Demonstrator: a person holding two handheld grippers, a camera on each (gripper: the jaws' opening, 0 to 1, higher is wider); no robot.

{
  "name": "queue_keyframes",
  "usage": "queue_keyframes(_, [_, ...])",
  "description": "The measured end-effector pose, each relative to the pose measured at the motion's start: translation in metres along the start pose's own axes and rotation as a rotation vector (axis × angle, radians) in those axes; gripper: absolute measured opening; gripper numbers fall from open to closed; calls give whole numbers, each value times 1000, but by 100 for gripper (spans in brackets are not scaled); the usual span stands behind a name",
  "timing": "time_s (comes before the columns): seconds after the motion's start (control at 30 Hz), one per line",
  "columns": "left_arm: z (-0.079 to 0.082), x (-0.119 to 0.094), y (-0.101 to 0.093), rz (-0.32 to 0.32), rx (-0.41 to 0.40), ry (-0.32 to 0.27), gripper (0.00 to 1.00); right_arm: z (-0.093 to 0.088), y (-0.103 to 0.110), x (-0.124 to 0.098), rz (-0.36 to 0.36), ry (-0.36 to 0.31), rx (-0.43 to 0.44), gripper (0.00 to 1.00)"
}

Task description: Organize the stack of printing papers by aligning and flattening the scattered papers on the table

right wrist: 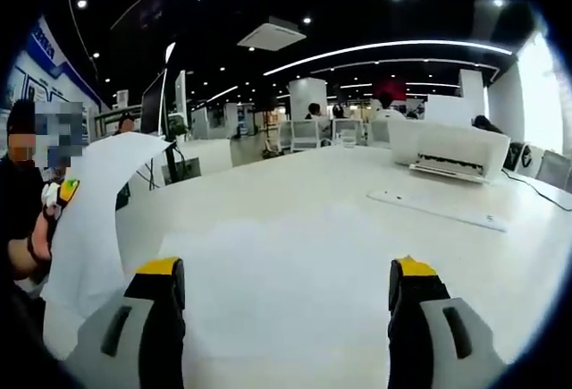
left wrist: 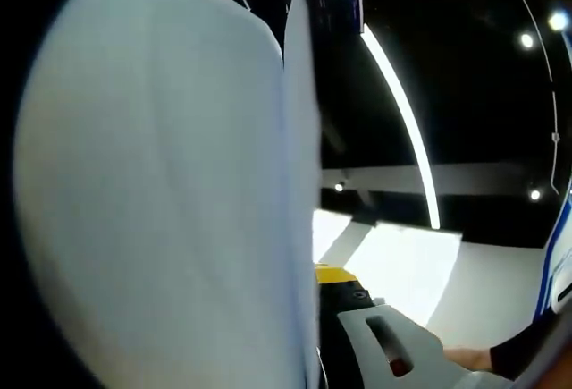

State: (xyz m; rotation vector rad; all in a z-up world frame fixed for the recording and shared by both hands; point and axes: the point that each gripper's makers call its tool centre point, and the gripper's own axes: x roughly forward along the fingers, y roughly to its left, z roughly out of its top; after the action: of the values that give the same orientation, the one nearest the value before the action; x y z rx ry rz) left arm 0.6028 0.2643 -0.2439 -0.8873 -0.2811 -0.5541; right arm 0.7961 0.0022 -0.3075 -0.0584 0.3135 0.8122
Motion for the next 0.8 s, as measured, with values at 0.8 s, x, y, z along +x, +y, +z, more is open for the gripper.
queue_keyframes(0.8, [-1,0,-1,2,-2,2,6,-14,-24,-2,-85,23,13,90])
